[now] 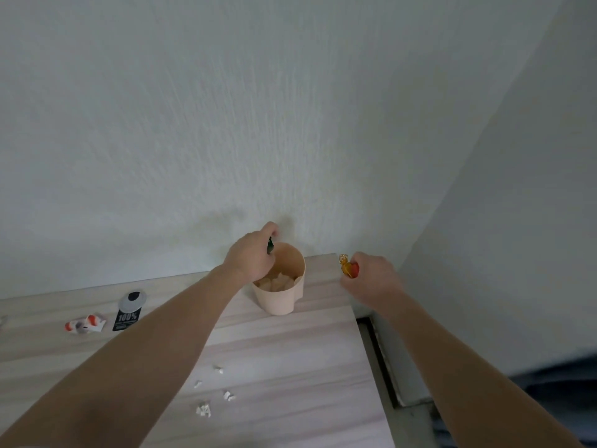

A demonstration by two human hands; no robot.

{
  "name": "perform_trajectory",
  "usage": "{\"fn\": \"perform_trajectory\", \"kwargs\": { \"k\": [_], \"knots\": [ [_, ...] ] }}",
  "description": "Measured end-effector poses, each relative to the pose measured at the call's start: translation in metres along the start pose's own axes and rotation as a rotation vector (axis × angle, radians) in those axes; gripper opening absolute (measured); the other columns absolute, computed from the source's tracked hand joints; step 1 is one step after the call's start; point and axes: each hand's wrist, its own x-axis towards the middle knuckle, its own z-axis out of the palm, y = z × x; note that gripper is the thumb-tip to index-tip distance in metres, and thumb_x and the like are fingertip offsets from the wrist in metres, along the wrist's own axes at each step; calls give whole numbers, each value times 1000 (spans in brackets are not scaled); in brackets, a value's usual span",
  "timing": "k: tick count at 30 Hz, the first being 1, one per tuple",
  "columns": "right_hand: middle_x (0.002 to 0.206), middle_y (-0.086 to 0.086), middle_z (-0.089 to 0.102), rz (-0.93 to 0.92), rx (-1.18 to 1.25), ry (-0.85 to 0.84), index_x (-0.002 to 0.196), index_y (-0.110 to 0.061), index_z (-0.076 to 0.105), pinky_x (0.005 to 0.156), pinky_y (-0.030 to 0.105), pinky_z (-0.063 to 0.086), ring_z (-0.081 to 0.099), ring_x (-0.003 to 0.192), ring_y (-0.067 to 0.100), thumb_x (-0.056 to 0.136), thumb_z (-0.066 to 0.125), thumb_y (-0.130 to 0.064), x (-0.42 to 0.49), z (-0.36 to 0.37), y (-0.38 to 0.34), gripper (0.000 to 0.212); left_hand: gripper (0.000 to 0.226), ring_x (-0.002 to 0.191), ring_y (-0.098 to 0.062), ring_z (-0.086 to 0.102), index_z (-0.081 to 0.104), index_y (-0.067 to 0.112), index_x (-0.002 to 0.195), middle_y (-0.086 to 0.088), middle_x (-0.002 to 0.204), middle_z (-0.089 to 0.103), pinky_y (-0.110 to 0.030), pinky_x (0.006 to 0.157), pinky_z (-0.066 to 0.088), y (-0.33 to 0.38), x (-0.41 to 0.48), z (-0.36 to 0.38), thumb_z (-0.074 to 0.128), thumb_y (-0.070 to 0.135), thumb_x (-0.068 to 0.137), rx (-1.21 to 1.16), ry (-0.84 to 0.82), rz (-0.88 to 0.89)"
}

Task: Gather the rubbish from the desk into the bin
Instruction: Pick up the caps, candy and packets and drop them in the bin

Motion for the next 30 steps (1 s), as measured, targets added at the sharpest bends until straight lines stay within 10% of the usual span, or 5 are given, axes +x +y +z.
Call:
{"fn": "perform_trajectory", "kwargs": {
  "k": [6, 10, 13, 19, 30],
  "knots": [
    [72, -3, 55, 14, -21, -49, 76, -26, 50, 53, 26, 37, 51, 63, 10, 80, 58, -34, 13, 9, 5, 13, 73, 58, -17, 53, 21, 32, 145, -3, 68, 56, -30, 51, 43, -5, 14, 14, 53, 6, 85, -74, -59, -16],
    [74, -3, 56, 16, -12, -53, 82, -23, 54, 54, 26, 39, 52, 65, 10, 81, 59, -33, 20, 11, 7, 11, 9, 73, -27, 61, 56, 8, 93, -9, 78, 62, -38, 62, 50, -12, 22, 21, 51, 9, 85, -12, -27, -50],
    [75, -3, 58, 17, 10, -57, 83, -23, 55, 54, 25, 39, 53, 65, 10, 81, 59, -32, 22, 13, 8, 9, 9, 63, -24, 54, 50, 10, 78, -7, 69, 57, -34, 53, 41, -14, 23, 22, 51, 12, 87, -7, -13, -40],
    [77, -2, 58, 16, 32, -64, 85, -24, 55, 56, 25, 42, 56, 68, 12, 82, 59, -33, 22, 16, 11, 10, 19, 68, -12, 52, 48, 13, 106, 0, 86, 53, -24, 54, 37, -12, 30, 25, 55, 26, 93, -48, -39, -51],
    [78, 0, 59, 28, 39, -61, 84, -21, 56, 60, 30, 47, 57, 69, 15, 82, 59, -33, 18, 13, 18, 13, 83, 122, -26, 52, 22, 32, 147, -6, 145, 42, -40, 102, 45, -15, 28, 17, 73, 35, 82, -150, -75, -46]
  ]
}}
